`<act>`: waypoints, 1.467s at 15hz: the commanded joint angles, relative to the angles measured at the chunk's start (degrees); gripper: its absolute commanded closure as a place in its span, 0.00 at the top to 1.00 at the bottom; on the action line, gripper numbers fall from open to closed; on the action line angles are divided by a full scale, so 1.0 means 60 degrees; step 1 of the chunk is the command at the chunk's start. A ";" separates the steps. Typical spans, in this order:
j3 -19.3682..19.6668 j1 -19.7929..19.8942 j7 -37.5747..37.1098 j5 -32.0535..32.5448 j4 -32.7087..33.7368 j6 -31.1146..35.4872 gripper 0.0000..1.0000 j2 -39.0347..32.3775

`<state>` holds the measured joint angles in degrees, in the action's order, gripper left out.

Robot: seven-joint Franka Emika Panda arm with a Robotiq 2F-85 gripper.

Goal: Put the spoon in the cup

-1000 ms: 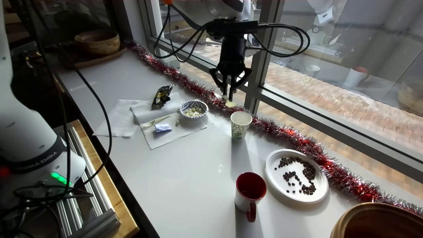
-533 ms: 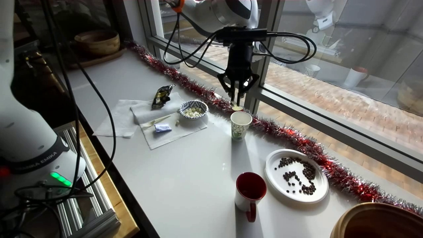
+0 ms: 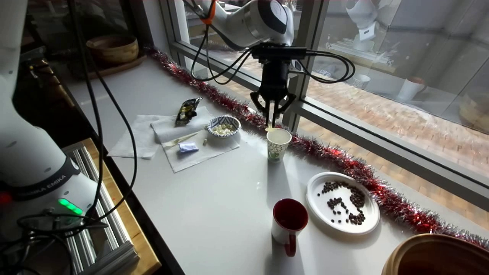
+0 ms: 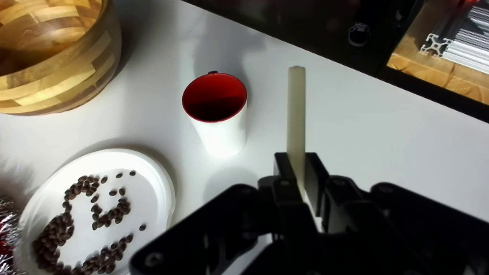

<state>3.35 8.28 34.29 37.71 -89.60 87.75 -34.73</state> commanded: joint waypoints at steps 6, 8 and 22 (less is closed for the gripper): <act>-0.0026 -0.0118 0.0949 0.0177 0.1897 0.0041 0.03 -0.1675; -0.0015 -0.0145 0.1149 0.0204 0.2220 0.0107 0.03 -0.1938; 0.0150 -0.0307 0.1066 -0.0013 0.4127 0.0266 0.03 -0.3892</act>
<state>3.40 7.22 40.23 37.82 -69.00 89.94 -54.82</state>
